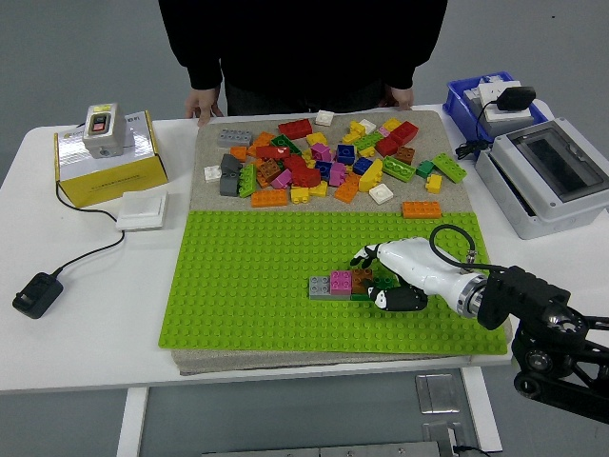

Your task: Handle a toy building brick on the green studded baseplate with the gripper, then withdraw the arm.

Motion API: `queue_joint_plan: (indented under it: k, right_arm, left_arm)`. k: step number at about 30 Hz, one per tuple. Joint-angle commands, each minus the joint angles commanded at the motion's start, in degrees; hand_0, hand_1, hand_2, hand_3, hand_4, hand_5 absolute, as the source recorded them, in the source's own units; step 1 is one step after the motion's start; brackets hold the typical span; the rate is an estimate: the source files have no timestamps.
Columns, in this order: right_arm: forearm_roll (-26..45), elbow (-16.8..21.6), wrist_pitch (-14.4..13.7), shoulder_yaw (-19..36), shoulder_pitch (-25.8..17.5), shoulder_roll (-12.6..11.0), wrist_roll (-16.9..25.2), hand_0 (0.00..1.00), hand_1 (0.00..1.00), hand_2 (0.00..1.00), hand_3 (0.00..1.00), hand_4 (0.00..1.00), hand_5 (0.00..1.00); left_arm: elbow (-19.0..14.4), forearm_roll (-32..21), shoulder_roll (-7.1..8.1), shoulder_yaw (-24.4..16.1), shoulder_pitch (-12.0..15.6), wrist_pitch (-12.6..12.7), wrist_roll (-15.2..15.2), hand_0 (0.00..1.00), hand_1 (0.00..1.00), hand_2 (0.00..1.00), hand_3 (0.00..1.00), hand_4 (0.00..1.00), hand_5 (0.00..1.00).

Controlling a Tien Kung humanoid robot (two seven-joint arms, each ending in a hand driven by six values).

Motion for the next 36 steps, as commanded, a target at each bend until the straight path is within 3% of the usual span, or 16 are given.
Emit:
queue_joint_plan:
  k: [29, 36]
  right_arm:
    - [-0.03, 0.49, -0.2, 0.09, -0.11, -0.25, -0.04, 0.119, 0.166, 0.695, 0.745, 0.354, 0.348]
    - [0.82, 0.35, -2.65, 2.99, -1.48, -0.88, 0.3, 0.117, 0.166, 0.692, 0.738, 0.347, 0.347]
  left_arm:
    - [0.0, 0.37, 0.13, -0.28, -0.13, 0.4, -0.16, 0.637, 0.597, 0.553, 0.597, 0.156, 0.587]
    - [0.0, 0.2, 0.14, -0.17, -0.15, 0.57, -0.32, 0.637, 0.596, 0.553, 0.596, 0.156, 0.588]
